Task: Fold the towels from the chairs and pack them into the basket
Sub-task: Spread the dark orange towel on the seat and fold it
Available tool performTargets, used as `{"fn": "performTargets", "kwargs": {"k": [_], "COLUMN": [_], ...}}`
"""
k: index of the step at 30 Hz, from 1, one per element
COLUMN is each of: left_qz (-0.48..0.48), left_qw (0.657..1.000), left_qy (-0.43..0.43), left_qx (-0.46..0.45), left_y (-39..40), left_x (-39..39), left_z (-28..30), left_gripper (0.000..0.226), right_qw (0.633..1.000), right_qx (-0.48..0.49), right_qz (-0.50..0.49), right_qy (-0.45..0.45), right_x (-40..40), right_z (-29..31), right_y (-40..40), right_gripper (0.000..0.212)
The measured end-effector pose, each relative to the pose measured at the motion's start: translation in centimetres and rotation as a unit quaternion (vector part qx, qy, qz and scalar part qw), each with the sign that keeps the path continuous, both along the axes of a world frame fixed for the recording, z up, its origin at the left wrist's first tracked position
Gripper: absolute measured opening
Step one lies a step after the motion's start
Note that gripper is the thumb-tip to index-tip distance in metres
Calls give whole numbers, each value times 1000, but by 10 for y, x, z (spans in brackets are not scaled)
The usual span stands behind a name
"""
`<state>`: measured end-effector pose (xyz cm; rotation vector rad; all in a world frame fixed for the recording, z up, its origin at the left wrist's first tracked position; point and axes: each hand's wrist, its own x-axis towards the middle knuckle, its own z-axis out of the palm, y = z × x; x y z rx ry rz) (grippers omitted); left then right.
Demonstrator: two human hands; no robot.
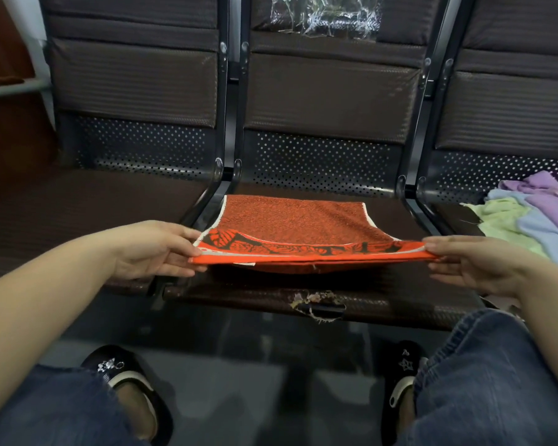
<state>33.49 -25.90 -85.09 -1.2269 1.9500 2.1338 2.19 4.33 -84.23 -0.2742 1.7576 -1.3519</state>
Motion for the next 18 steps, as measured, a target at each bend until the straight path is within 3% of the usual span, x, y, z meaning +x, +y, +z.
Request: {"fn": "performTargets", "kwargs": {"k": [2, 5, 7, 9, 11, 14, 18], "left_qz": [-3, -70, -115, -135, -155, -149, -104], "left_qw": [999, 997, 992, 989, 986, 988, 994], "left_qy": [29, 44, 32, 14, -7, -14, 23], "left_qx": [-21, -6, 28, 56, 57, 41, 13], "left_y": [-2, -10, -13, -18, -24, -38, -50], "left_x": [2, 9, 15, 22, 25, 24, 11], "left_z": [3, 10, 16, 19, 22, 19, 12], "left_gripper": [52, 65, 73, 73, 70, 73, 76], "right_qw": [999, 990, 976, 945, 946, 974, 987], "right_qx": [-42, -72, -60, -121, -79, 24, 22], "right_qz": [-2, 101, 171, 236, 269, 216, 142], "right_qy": [-12, -60, -120, -190, -160, -62, -77], "right_x": [1, 8, 11, 12, 10, 13, 12], "right_z": [6, 16, 19, 16, 18, 24, 30], "right_y": [0, 4, 7, 8, 4, -1, -26], "right_gripper": [81, 90, 72, 40, 42, 66, 64]}}
